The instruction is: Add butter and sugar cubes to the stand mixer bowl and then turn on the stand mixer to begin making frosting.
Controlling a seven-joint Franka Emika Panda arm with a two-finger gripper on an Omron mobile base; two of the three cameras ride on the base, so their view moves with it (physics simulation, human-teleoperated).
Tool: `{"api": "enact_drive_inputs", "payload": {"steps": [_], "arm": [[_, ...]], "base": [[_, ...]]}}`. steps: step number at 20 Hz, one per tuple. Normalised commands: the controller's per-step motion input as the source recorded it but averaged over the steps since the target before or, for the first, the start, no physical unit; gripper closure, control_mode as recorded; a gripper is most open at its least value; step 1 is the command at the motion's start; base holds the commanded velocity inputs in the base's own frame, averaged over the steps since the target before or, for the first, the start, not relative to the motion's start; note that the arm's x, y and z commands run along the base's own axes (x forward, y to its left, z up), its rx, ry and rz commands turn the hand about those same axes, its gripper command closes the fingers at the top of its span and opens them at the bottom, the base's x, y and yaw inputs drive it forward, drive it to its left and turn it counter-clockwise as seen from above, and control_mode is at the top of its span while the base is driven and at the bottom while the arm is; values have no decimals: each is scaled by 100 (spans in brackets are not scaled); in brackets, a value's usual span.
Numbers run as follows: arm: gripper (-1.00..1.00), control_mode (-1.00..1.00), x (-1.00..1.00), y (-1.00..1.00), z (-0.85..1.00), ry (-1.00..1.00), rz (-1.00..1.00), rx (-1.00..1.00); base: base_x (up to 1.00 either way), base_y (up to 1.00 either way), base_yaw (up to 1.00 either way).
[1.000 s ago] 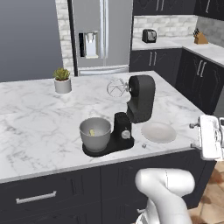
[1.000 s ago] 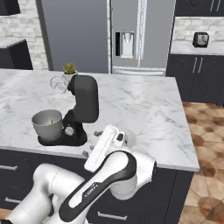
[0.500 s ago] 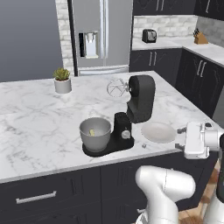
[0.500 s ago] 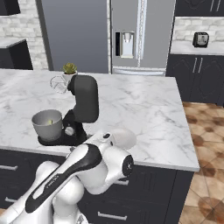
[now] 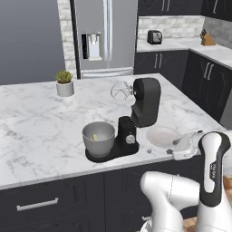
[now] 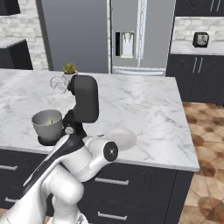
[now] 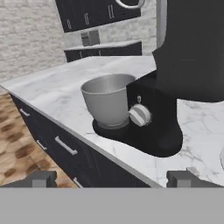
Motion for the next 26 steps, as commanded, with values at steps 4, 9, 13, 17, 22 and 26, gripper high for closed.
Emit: {"api": "enact_drive_inputs", "payload": {"steps": [4, 9, 13, 17, 22, 26], "arm": [[-100, -100, 24, -1, -37, 4, 0, 1], [-100, -100, 21, -4, -24, -2, 10, 8], [-100, -100, 27, -3, -22, -9, 18, 11], [-100, -100, 28, -4, -6, -8, 15, 9], [-100, -100, 34, -6, 0, -3, 6, 6], [-100, -100, 31, 0, -20, 0, 0, 0]], "base": [[0, 0, 0], [0, 0, 0], [0, 0, 0], [0, 0, 0], [0, 0, 0], [0, 0, 0]]}}
